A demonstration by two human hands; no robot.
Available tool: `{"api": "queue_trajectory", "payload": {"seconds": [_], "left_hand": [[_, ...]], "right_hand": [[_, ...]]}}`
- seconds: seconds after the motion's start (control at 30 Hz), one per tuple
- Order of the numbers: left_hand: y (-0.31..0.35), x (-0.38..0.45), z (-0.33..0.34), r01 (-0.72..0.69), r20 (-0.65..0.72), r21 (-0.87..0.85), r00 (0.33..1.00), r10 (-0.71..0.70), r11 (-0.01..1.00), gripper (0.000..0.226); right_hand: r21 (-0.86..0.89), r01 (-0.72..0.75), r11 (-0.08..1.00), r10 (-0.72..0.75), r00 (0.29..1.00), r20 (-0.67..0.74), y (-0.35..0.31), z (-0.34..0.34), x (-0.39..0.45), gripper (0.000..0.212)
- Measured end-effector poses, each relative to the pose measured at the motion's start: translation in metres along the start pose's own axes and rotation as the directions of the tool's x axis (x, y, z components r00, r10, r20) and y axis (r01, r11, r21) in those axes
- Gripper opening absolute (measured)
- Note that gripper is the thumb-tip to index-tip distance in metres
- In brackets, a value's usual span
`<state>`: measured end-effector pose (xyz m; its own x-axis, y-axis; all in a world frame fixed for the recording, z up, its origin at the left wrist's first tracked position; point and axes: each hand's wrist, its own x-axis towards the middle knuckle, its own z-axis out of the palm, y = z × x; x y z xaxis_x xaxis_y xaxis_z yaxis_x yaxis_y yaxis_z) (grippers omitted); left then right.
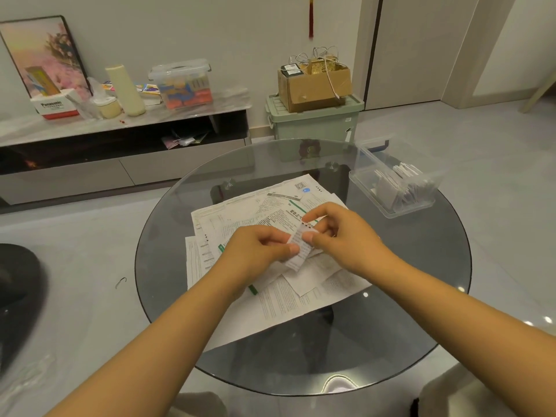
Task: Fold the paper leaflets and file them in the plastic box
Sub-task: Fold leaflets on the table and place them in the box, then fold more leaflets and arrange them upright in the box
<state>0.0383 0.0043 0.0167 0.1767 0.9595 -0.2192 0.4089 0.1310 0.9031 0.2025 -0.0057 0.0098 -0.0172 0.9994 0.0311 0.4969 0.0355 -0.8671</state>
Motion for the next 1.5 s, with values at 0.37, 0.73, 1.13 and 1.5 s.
{"api": "queue_trajectory", "payload": {"seconds": [0.37,0.73,1.13,1.5], "left_hand": [[0.036,0.03,0.025,0.071,-0.031,-0.477,0.995,-0.098,0.876,0.013],[0.077,0.078,0.068,0.035,0.034,-0.431,0.999,-0.022,0.902,0.011],[0.113,0.148,0.125,-0.719,0.344,0.425,0.69,0.637,0.55,0.045],[0.114,0.175,0.15,-0.813,0.663,0.567,0.544,0.514,0.129,0.082]], "right_hand": [[0.262,-0.035,0.964,0.066,0.992,-0.11,-0.01,-0.034,0.016,0.005],[0.132,0.01,0.991,0.039,0.93,-0.365,0.009,-0.084,0.043,0.007],[-0.33,-0.171,0.928,-0.129,0.683,-0.719,0.058,-0.157,0.066,0.012],[-0.489,-0.285,0.824,-0.128,0.748,-0.651,0.075,-0.156,0.078,0.016]]}}
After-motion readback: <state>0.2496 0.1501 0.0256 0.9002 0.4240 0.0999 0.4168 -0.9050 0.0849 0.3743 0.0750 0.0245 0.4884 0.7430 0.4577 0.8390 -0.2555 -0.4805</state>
